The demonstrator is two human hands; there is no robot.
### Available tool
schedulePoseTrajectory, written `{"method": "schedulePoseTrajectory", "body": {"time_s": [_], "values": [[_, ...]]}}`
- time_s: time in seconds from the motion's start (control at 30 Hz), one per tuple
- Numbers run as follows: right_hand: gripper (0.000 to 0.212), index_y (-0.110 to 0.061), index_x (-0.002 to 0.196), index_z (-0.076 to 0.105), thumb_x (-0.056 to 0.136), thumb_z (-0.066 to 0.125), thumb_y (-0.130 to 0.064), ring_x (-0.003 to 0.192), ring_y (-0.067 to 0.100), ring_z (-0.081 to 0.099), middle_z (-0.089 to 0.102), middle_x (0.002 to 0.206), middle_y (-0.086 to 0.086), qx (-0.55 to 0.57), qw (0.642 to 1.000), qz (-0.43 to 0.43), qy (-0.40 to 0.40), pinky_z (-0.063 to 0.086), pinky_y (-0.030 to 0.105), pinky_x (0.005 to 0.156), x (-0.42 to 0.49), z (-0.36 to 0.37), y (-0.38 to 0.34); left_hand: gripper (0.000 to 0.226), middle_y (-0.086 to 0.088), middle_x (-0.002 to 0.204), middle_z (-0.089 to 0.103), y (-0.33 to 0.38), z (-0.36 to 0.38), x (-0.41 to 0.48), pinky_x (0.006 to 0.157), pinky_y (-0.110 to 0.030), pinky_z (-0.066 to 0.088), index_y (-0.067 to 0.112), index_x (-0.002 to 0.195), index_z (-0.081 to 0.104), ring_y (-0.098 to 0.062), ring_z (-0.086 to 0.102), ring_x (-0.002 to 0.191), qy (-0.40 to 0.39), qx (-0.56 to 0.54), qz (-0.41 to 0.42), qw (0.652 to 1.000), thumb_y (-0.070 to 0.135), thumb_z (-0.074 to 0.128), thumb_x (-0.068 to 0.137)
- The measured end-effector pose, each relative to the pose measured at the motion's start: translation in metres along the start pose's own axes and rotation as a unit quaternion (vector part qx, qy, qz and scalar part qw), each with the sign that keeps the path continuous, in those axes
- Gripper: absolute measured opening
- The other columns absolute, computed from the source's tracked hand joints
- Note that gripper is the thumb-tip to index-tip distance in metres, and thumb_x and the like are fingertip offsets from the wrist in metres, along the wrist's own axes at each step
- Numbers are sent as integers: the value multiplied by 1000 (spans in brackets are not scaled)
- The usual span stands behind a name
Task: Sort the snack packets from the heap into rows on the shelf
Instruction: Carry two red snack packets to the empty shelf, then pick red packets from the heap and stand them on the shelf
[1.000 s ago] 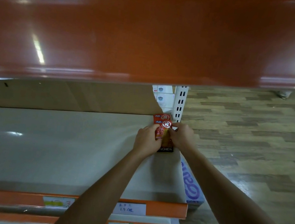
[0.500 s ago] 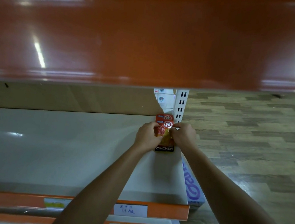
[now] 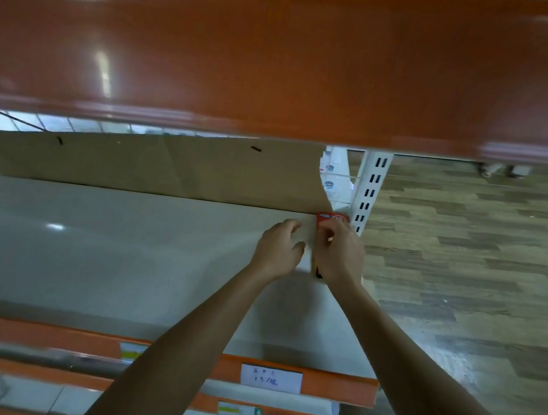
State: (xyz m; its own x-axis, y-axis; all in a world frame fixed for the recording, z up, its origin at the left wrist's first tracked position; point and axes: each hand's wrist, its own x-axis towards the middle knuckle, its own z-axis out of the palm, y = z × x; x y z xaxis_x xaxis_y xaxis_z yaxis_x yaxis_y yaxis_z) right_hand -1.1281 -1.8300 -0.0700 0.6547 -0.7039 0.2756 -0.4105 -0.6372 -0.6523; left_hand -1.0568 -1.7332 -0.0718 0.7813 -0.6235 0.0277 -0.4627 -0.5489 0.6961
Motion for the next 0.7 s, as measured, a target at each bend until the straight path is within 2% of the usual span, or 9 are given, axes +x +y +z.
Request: {"method": "schedulePoseTrajectory", "body": {"time_s": [0.1,0.2,0.27,0.47,0.57,0.7], "values": [[21,-11,109,66,92,53,-13,101,23,57,64,109,6,6,997,-62,-47,41,28,80,-20,25,-36,46,-6,141,51,-29,-30,-14,106,-33,38,11,139,46,-22,47,129,25,57,8,998,19,54,95],[29,-12,121,62,94,50,-16,110,25,53,62,118,7,-1,989,-103,-105,41,30,88,-44,60,-79,40,-6,133,57,-68,-70,-38,97,-34,43,14,134,50,-24,52,122,61,110,8,992,20,52,95],[32,-12,124,60,94,49,-16,114,25,52,61,122,7,-6,982,-133,-132,42,31,91,-62,86,-112,41,-6,133,57,-100,-102,-58,97,-36,44,16,135,49,-24,51,122,81,143,-6,986,23,51,95],[34,-14,127,59,95,49,-24,117,27,51,60,127,7,-3,968,-183,-172,45,34,89,-127,169,-229,45,-3,140,51,-206,-211,-128,106,-39,35,18,140,44,-23,39,134,130,239,-42,961,33,47,98],[33,-12,124,60,94,52,-24,115,27,54,61,125,8,6,961,-215,-174,44,32,90,-155,206,-277,47,-2,144,47,-251,-257,-154,108,-40,31,19,142,41,-24,34,138,141,249,-77,955,36,45,98],[37,-12,127,58,94,53,-27,118,26,53,60,127,8,5,955,-217,-200,43,32,92,-184,248,-324,50,0,146,46,-299,-302,-176,109,-40,32,22,142,41,-24,35,137,158,241,-130,949,42,46,96]]}}
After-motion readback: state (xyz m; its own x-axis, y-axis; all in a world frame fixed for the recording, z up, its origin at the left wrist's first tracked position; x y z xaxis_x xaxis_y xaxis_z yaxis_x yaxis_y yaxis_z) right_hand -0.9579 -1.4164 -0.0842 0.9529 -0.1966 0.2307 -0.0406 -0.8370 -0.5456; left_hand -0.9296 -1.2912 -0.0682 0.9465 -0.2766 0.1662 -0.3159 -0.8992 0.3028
